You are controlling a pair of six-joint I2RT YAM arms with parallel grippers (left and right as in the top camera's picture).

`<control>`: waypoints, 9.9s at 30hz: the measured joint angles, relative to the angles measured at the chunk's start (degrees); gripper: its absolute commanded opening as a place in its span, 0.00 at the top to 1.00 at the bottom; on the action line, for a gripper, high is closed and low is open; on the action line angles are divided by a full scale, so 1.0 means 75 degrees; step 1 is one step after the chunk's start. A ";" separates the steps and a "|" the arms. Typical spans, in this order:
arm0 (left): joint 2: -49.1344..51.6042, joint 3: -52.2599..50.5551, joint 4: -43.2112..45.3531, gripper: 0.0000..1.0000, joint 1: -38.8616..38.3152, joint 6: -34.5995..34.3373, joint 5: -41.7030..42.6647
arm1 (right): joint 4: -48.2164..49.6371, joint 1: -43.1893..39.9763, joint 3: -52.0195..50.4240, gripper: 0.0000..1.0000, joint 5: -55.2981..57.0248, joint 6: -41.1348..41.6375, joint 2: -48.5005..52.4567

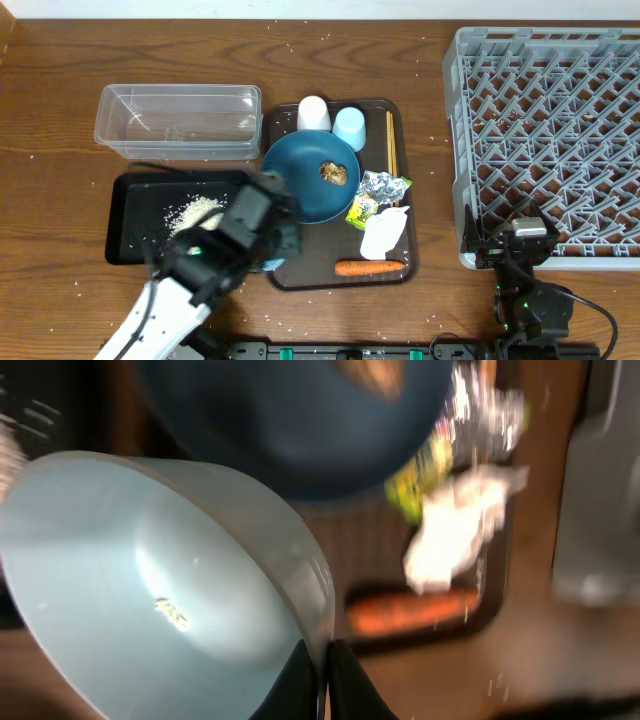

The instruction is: Sort waste into correct bins and load items into the dishwasher rack

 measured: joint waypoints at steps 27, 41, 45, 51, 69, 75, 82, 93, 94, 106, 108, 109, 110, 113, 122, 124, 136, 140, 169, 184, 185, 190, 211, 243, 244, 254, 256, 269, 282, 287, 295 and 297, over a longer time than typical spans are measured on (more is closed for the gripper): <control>0.1918 0.0035 0.1585 0.94 0.9483 0.1373 1.0742 | 0.0000 0.0000 0.0000 0.01 0.0003 0.0003 0.0000; 0.1999 0.0035 0.0629 0.94 0.9489 0.1731 1.0966 | 0.0000 0.0000 -0.0003 0.01 0.0003 0.0000 0.0000; 0.1999 0.0035 0.0697 0.94 0.9585 0.2002 1.0949 | 0.0000 0.0000 0.0000 0.01 0.0003 0.0000 0.0000; 0.2002 0.0035 0.0510 0.94 0.9672 0.2090 1.0972 | 0.0000 0.0000 0.0000 0.01 0.0003 0.0000 0.0000; 0.1734 0.0035 -0.0076 0.94 0.9154 0.3110 1.0975 | 0.0000 0.0000 0.0000 0.01 0.0003 0.0000 0.0000; 0.1113 0.0035 -0.0370 0.94 0.8055 0.3252 1.0509 | 0.0000 0.0000 -0.0003 0.01 0.0003 0.0000 0.0000; -0.0149 0.0035 -0.1964 0.94 0.6575 0.3217 0.7836 | 0.0003 0.0000 0.0000 0.01 0.0003 0.0000 0.0000; -0.1058 0.0035 -0.2261 0.94 0.4846 0.2795 0.5359 | 0.0000 0.0000 0.0000 0.01 0.0003 0.0000 0.0000; -0.1046 0.0035 -0.2221 0.94 0.4747 0.2734 0.5161 | 0.0000 0.0000 0.0000 0.01 0.0003 0.0000 0.0000; -0.0493 0.0023 -0.2133 0.43 0.3695 0.2238 0.3870 | 0.0000 0.0000 0.0000 0.01 0.0003 0.0000 0.0000; -0.0425 0.0020 -0.2063 0.34 0.3485 0.2209 0.3847 | 0.0000 0.0000 0.0000 0.01 0.0003 0.0000 0.0000; -0.0396 0.0020 -0.2011 0.34 0.3383 0.2186 0.3829 | 0.0000 0.0000 0.0000 0.01 0.0003 0.0000 0.0000; -0.0367 0.0020 -0.1958 0.34 0.3293 0.2171 0.3818 | 0.0000 0.0000 0.0000 0.01 0.0003 0.0000 0.0000; -0.0236 0.0020 -0.1801 0.35 0.2917 0.2183 0.3765 | 0.0000 0.0000 0.0000 0.01 0.0003 0.0000 0.0000; 0.0026 0.0017 -0.0565 0.44 0.0933 0.1696 0.3669 | 0.0000 0.0000 0.0000 0.01 0.0003 0.0000 0.0000; 0.0213 0.0017 -0.0373 0.52 0.0408 0.1437 0.3503 | 0.0000 0.0000 0.0000 0.01 0.0003 0.0000 0.0000; 0.2512 0.0009 0.1533 0.88 -0.1990 0.0248 0.2903 | 0.0000 0.0000 -0.0003 0.01 0.0003 0.0000 0.0000; 0.2891 0.0009 0.1617 0.91 -0.2075 0.0152 0.2806 | 0.0000 0.0000 0.0000 0.01 0.0003 0.0000 0.0000; 0.3042 0.0382 0.0985 0.51 -0.2066 0.0111 0.0495 | 0.0000 0.0000 0.0000 0.01 0.0003 0.0000 0.0000; 0.4179 0.2296 -0.0376 0.35 -0.0370 0.1725 0.1530 | 0.0000 0.0000 0.0000 0.01 0.0003 0.0000 0.0000; 0.4334 0.2486 -0.0396 0.34 -0.0373 0.1845 0.1547 | -0.0003 0.0000 0.0000 0.01 0.0003 0.0000 0.0000; 0.4814 0.2984 -0.0087 0.32 -0.0498 0.2241 0.1367 | 0.0000 0.0000 0.0000 0.01 0.0003 0.0000 0.0000; 0.6408 0.3028 0.0868 0.38 -0.1527 0.1746 -0.1195 | 0.0000 0.0000 0.0000 0.01 0.0003 0.0000 0.0000; 0.6414 0.2291 0.1705 0.42 -0.1585 0.1588 -0.1524 | 0.0000 0.0000 0.0000 0.01 0.0003 0.0000 0.0000; 0.6414 0.2221 0.1754 0.42 -0.1585 0.1588 -0.1524 | 0.0000 0.0000 0.0000 0.01 0.0003 0.0000 0.0000; 0.6414 0.2104 0.1851 0.52 -0.1585 0.1565 -0.1556 | 0.0000 0.0000 0.0000 0.01 0.0003 0.0003 0.0000; 0.6414 0.2104 0.1848 0.52 -0.1588 0.1559 -0.1562 | 0.0000 0.0000 0.0000 0.01 0.0003 0.0000 0.0000; 0.6432 0.2104 0.1848 0.53 -0.1588 0.1562 -0.1580 | 0.0000 0.0000 0.0000 0.01 0.0003 0.0000 0.0000; 0.6828 0.2104 0.1874 0.65 -0.1588 0.1580 -0.1690 | 0.0000 0.0000 0.0000 0.01 0.0003 0.0000 0.0000; 0.6822 0.2110 0.1932 0.74 -0.1638 0.1626 -0.1775 | 0.0000 0.0000 0.0000 0.01 0.0003 0.0000 0.0000; 0.6697 0.2116 0.1900 0.89 -0.1652 0.1679 -0.1865 | 0.0000 0.0000 0.0000 0.01 0.0003 0.0000 0.0000; 0.6592 0.2113 0.1868 0.90 -0.1652 0.1682 -0.1865 | 0.0000 0.0000 0.0000 0.01 0.0003 0.0000 0.0000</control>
